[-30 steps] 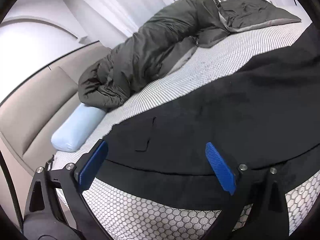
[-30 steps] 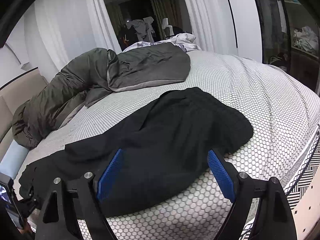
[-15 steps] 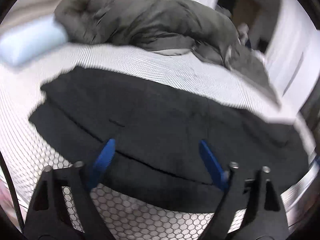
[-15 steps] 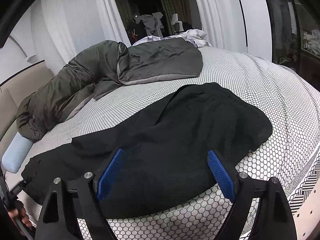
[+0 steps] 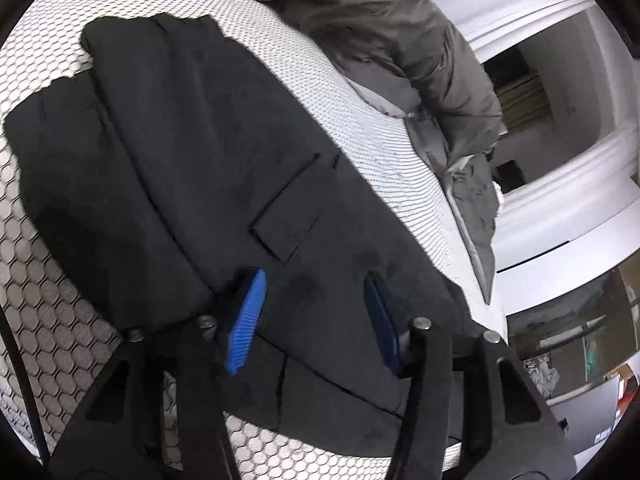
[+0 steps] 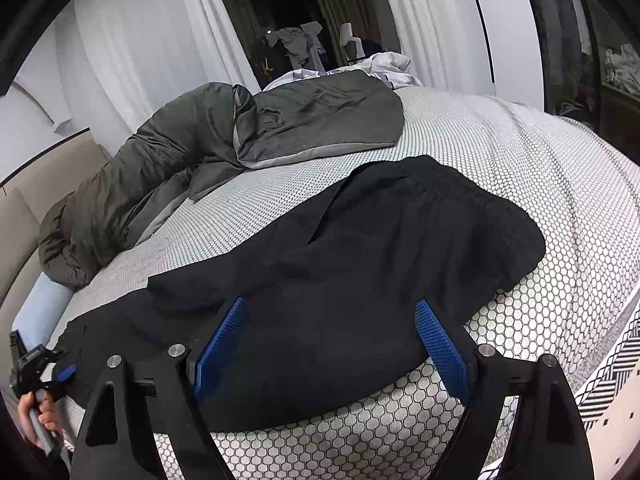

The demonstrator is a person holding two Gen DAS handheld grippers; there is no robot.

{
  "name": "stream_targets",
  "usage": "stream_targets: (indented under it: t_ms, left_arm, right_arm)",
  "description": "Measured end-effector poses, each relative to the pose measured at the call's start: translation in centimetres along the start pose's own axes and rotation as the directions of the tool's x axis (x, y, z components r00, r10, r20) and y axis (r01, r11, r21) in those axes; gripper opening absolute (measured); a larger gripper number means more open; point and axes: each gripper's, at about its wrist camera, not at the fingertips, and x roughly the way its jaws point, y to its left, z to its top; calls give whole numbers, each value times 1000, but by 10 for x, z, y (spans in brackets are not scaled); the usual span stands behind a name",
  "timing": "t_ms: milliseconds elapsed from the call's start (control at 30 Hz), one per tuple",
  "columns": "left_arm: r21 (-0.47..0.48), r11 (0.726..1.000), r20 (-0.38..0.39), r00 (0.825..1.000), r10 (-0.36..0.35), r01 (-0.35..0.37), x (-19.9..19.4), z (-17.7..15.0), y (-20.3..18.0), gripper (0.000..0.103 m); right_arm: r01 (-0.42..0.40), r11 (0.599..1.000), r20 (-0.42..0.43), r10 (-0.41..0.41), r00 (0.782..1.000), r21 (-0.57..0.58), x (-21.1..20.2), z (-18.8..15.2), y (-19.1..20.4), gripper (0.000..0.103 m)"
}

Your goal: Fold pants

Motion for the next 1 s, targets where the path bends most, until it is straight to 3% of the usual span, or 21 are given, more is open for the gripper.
stream_targets:
  t_ms: [200, 433, 467, 533, 567, 733, 800, 1000]
  left_arm:
    - [67, 996, 11, 999, 52, -53, -23, -24, -2, 48]
    - [49, 993, 41, 994, 105, -107, -8, -8, -4, 46]
    - [51, 991, 62, 991, 118, -121, -6, -4, -7, 43]
    - [68, 985, 92, 984, 153, -160, -1, 3, -13, 5]
    - [73, 983, 108, 981, 162, -171, -4, 2, -13, 1]
    - [82, 990, 182, 978, 97, -113, -43, -5, -6, 0]
    - [76, 994, 170, 983, 70, -83, -55, -11, 1, 0]
    - [39, 990, 87, 988, 130, -134, -43, -16, 27, 0]
  right_arm:
    - [16, 1000, 3, -16, 1000, 25, -5, -3, -12, 87]
    - [-11, 998, -4, 11, 1000, 60, -1, 1, -12, 87]
    - [-3, 999, -10, 3, 1000, 44, 1, 0, -9, 87]
    - [6, 1000, -13, -6, 1000, 23, 2, -1, -5, 87]
    - [7, 1000, -13, -7, 1000, 17, 2, -2, -3, 87]
    - [-2, 1000, -5, 2, 1000, 24, -1, -2, -7, 87]
    - [-2, 999, -1, 2, 1000, 38, -5, -3, -12, 87]
    - [22, 996, -21, -20, 1000, 91, -5, 0, -29, 87]
